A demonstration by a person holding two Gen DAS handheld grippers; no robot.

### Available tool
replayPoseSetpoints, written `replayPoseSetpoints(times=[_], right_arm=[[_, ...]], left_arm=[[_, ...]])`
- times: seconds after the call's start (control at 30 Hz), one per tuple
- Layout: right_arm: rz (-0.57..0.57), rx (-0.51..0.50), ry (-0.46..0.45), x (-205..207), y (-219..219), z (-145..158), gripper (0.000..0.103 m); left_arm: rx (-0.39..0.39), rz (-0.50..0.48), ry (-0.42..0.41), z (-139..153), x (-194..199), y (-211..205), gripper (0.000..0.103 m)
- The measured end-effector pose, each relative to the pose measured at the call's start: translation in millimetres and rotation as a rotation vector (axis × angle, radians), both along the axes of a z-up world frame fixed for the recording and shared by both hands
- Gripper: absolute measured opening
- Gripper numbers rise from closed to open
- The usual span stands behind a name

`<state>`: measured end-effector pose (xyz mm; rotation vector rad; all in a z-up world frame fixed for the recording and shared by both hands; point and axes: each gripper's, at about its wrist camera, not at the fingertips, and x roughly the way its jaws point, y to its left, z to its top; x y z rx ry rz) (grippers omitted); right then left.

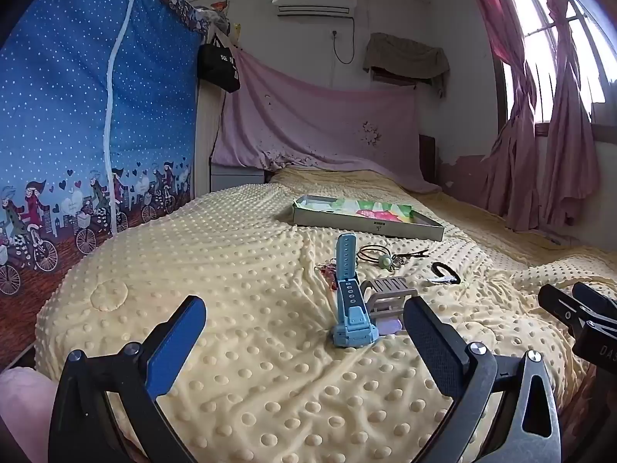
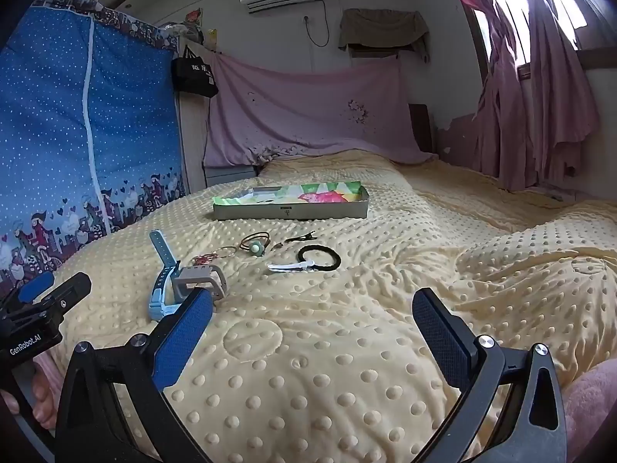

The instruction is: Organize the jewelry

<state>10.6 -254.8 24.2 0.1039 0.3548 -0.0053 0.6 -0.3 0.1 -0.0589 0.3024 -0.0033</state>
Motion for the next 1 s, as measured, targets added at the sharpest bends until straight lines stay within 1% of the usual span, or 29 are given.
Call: replayPoseSetpoints(times=[0.13, 0.23, 1.0], right_arm=[[0.0, -0.008, 0.001, 0.2, 0.4, 0.0, 0.102], [-0.001, -0.012, 0.0, 0.3, 0.9, 0.0, 0.102], [0.001, -0.005, -0.001, -0.5, 1.1, -0.8, 0.102]], left_arm=[[-0.006, -0.012, 0.003, 0.1, -0.1, -0.9, 0.103], [0.001, -0.001, 0.001, -2.5, -1.8, 4.6, 0.103], [-0.004, 0.004, 0.005, -0.6, 0.5, 3.2, 0.103]])
